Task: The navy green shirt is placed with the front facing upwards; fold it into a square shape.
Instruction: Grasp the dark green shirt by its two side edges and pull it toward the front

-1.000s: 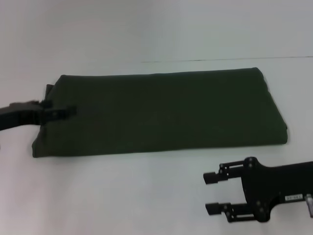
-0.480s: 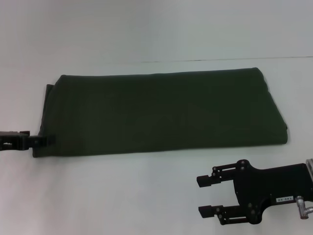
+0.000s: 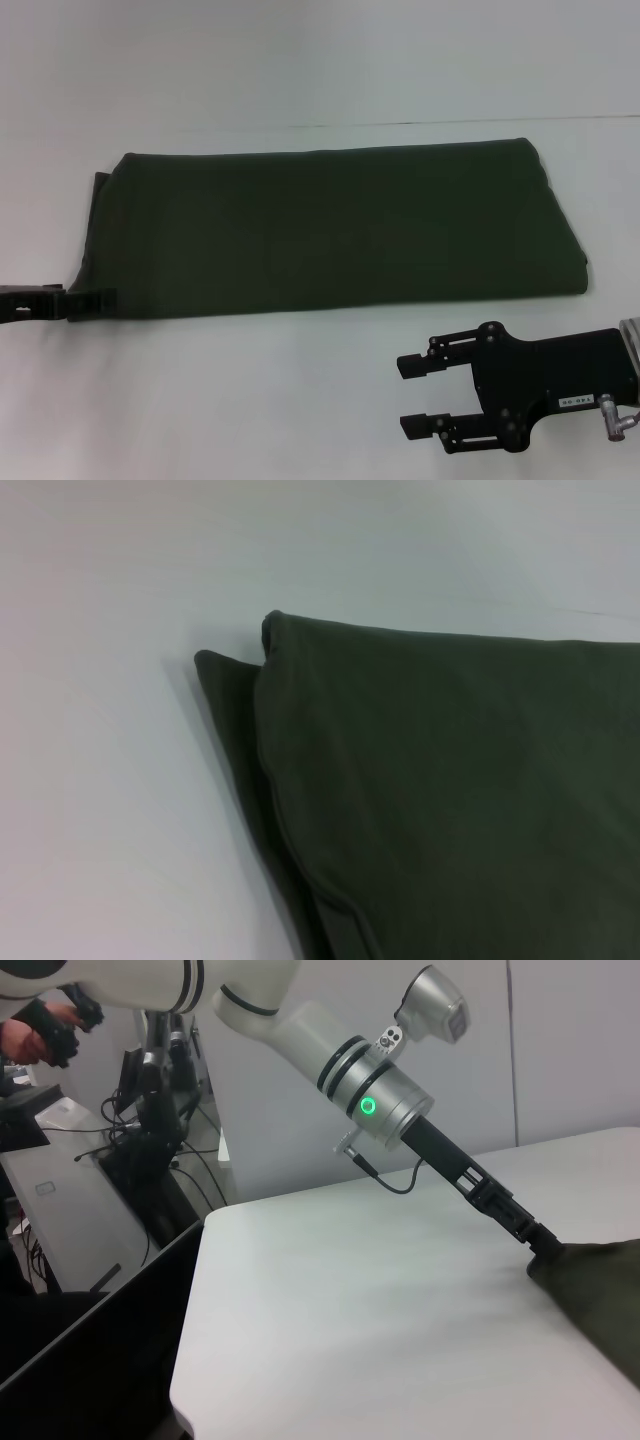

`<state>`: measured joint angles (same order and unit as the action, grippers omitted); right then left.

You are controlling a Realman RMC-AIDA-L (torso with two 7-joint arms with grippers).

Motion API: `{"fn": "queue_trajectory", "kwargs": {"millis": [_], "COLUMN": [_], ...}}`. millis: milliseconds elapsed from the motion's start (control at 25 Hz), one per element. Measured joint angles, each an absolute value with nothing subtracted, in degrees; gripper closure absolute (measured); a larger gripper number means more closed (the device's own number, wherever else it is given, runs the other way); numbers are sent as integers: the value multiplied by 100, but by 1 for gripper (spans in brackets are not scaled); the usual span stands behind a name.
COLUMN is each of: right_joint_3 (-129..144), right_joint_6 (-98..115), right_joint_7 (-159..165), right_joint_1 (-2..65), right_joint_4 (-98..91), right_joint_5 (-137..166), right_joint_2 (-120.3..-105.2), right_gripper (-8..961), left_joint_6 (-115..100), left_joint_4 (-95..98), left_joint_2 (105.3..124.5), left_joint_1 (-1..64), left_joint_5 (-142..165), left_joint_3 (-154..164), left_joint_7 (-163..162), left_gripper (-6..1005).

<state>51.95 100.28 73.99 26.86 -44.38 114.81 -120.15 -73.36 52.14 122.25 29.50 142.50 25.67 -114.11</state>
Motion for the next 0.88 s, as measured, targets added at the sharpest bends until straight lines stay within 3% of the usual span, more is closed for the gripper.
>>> {"fn": "queue_trajectory", "kwargs": {"millis": [720,880], "right_joint_3": [5194,5194], "right_joint_6": [9931,9914], "right_joint_7": [7555,7557], "right_joint_1": [2763,2769], "right_joint_4": [-4439,-4435], "right_joint_5": [11477,11477], "right_joint_2": [-12007,-12006], "right_gripper": [339,340], "left_joint_6": [-6912,-6857], "left_joint_4": [5148,5189], "left_joint_2": [12274,12297], "left_joint_1": [2983,2996], "left_joint_5": [14591,14581], "left_joint_3": [2875,2936], "left_joint_7": [-11770,-11767], "left_gripper": [182,341]}}
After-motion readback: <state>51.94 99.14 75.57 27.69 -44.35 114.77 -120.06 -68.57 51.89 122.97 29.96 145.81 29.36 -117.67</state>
